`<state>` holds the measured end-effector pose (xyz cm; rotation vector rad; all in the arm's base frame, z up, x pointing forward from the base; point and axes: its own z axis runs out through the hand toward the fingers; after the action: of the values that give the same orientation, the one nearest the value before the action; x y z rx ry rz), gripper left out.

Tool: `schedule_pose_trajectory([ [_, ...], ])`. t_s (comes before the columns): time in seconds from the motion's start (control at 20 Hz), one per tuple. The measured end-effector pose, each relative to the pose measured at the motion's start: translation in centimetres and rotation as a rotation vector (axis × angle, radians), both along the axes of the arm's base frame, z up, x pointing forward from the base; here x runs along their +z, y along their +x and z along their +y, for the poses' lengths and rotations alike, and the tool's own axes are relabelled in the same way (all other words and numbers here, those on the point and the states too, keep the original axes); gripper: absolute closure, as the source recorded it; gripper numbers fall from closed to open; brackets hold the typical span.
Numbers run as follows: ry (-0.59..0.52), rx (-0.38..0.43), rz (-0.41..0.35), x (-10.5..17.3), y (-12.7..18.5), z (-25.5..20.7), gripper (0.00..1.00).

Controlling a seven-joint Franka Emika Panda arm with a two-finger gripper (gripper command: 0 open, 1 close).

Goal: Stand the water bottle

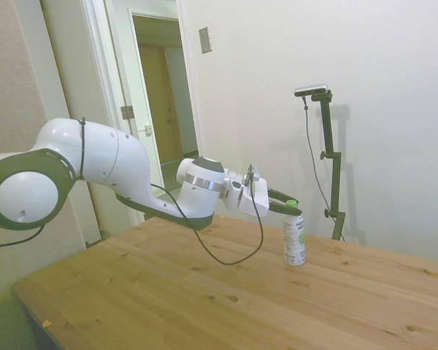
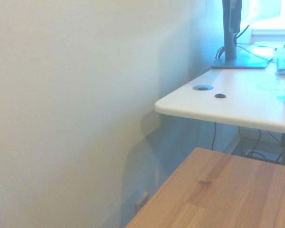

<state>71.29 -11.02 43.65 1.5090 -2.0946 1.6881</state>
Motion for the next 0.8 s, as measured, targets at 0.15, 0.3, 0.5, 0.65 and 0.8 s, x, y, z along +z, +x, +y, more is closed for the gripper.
schedule_pose_trajectory([
  [0.15, 0.059, 0.073, 0.033, 2.8, -1.6, 1.7, 0.0],
  [0.3, 0.124, 0.159, 0.091, 6.3, -4.9, 3.7, 0.0],
  [0.5, 0.207, 0.253, 0.227, 8.1, -10.0, 6.0, 0.0],
  [0.65, 0.27, 0.329, 0.331, 8.1, -13.5, 6.9, 0.0],
  [0.8, 0.335, 0.415, 0.436, 7.6, -17.1, 8.2, 0.0],
])
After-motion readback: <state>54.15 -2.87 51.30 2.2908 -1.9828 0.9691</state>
